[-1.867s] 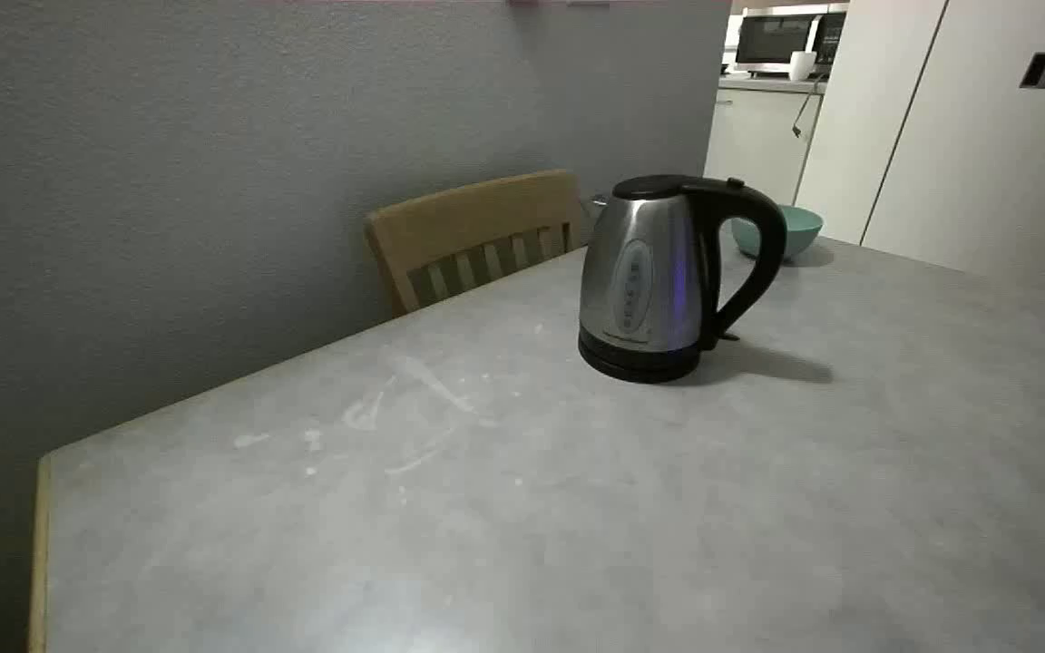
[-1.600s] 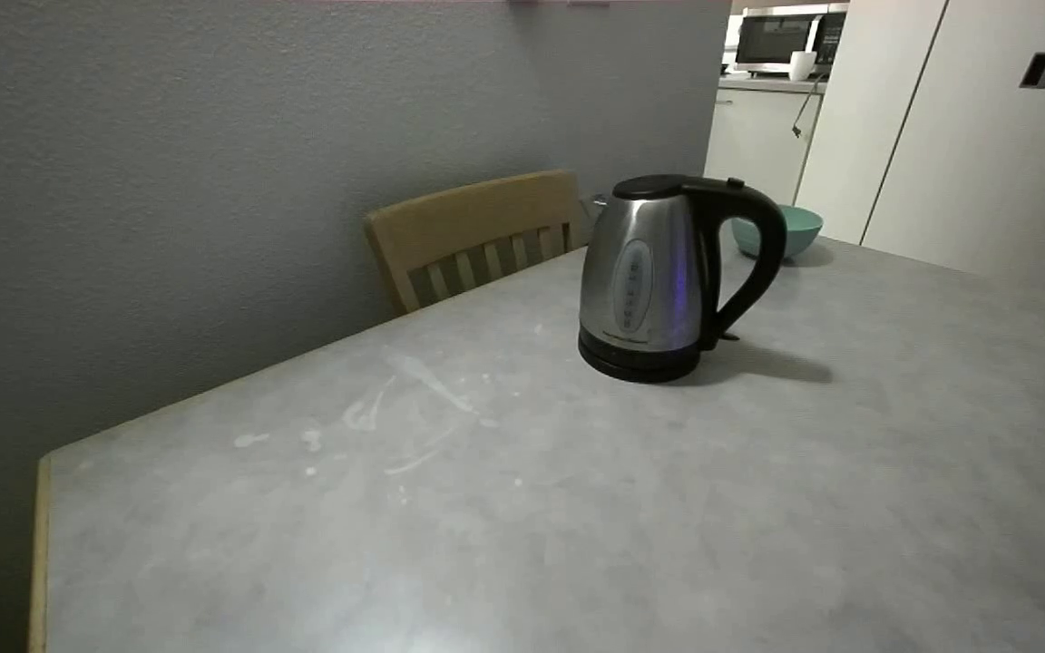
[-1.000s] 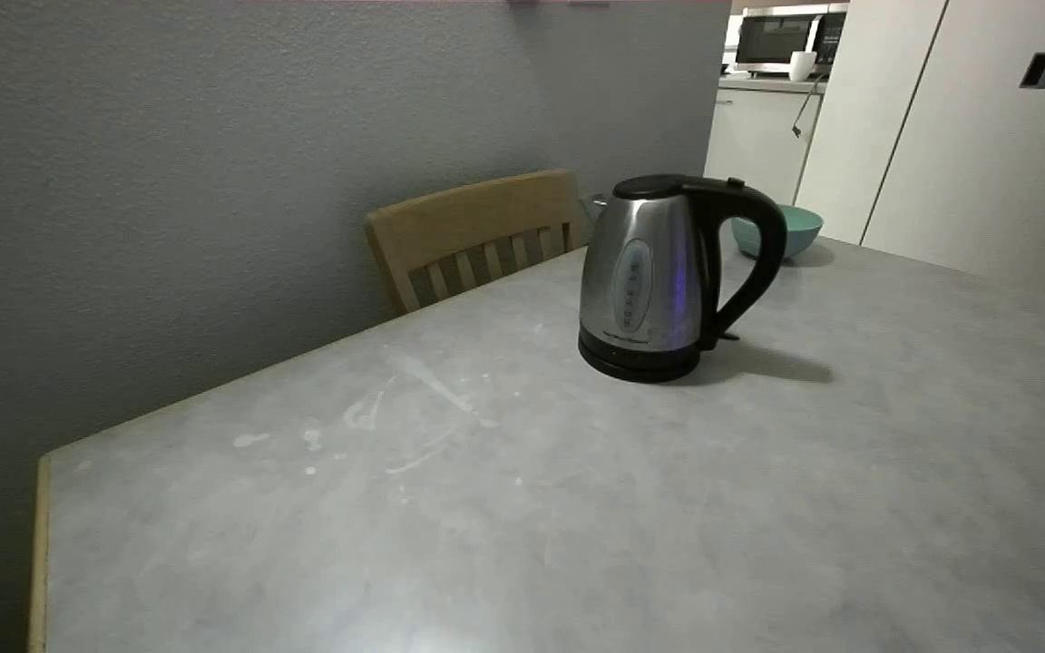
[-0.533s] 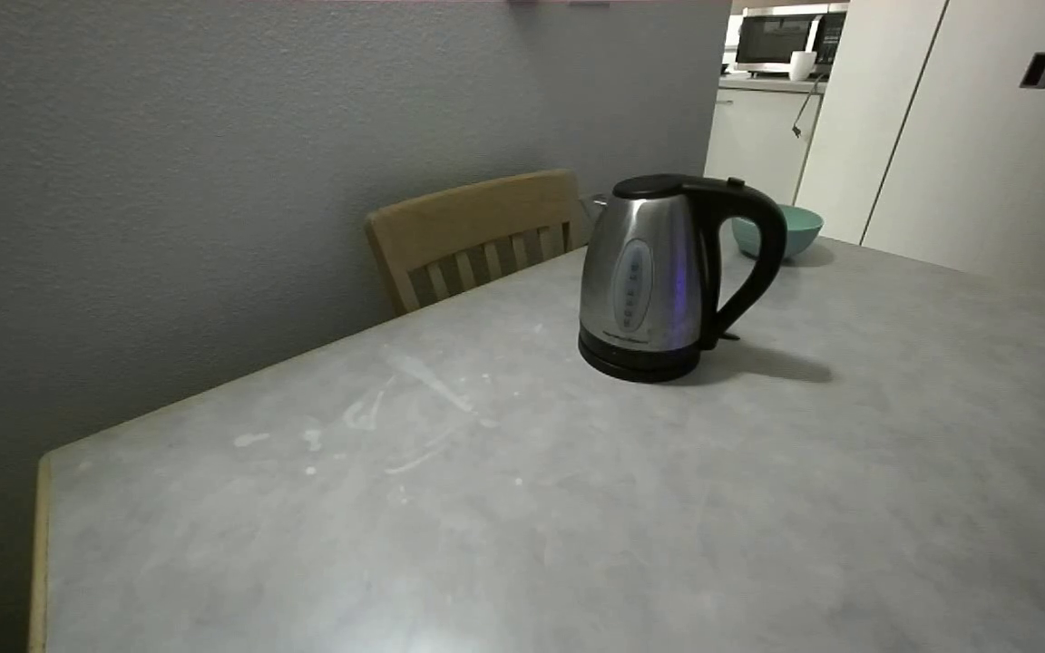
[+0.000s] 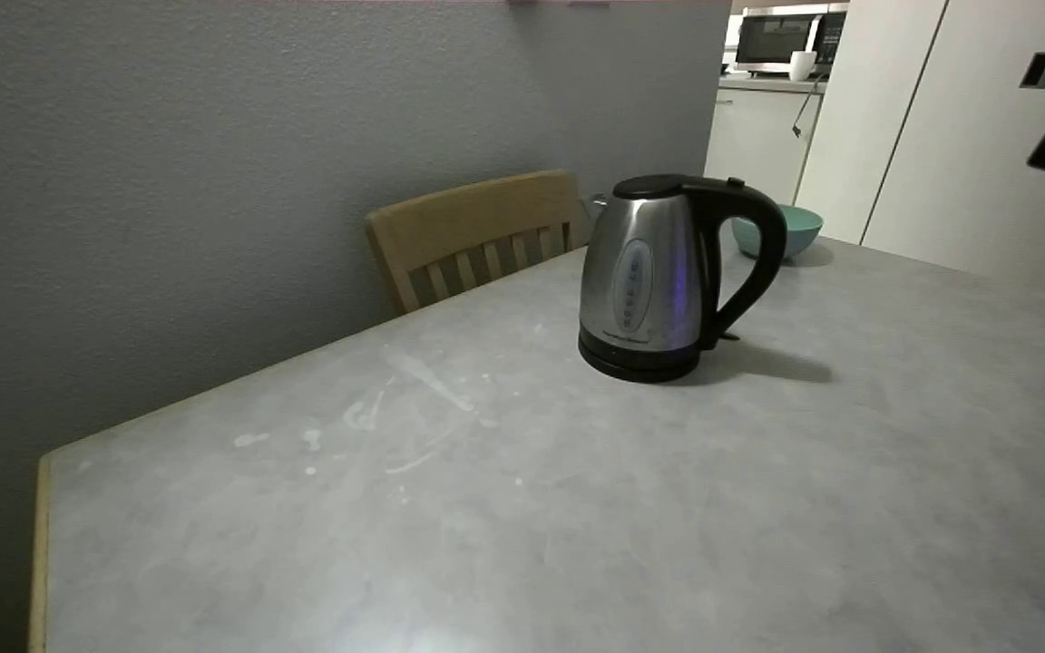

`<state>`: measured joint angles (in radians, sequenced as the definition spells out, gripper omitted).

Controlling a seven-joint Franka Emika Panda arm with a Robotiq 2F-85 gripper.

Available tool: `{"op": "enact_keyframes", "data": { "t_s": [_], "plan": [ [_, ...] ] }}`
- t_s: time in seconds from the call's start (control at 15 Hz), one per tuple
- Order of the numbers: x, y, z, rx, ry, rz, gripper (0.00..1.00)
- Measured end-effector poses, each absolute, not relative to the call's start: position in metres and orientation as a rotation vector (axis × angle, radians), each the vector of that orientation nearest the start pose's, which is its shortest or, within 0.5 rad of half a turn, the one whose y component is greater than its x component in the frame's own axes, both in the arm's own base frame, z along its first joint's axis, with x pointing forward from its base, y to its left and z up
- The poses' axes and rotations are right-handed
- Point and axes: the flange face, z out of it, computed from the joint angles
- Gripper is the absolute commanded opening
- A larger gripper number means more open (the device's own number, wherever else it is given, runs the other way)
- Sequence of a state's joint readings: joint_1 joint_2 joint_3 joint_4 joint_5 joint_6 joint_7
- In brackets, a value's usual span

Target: Open the lid of the electric kettle.

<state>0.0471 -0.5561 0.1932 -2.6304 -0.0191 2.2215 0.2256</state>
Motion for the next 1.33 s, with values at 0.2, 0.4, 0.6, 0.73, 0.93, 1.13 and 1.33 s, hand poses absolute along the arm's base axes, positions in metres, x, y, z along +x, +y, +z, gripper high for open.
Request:
{"op": "enact_keyframes", "data": {
  "t_s": [0.2, 0.4, 0.6, 0.73, 0.93, 1.13, 1.33],
  "plan": [
    [0.394, 0.081, 0.452, -3.074, 0.141, -0.418, 1.0],
    [0.419, 0.069, 0.472, -2.965, 0.321, -0.595, 1.0],
    [0.438, 0.052, 0.49, -2.893, 0.511, -0.704, 1.0],
    [0.45, 0.04, 0.497, -2.909, 0.605, -0.727, 1.0],
    [0.469, 0.025, 0.5, -2.995, 0.728, -0.661, 1.0],
    [0.485, 0.025, 0.501, -3.058, 0.746, -0.506, 1.0],
    [0.491, 0.027, 0.501, -3.064, 0.739, -0.485, 1.0]
  ]
}}
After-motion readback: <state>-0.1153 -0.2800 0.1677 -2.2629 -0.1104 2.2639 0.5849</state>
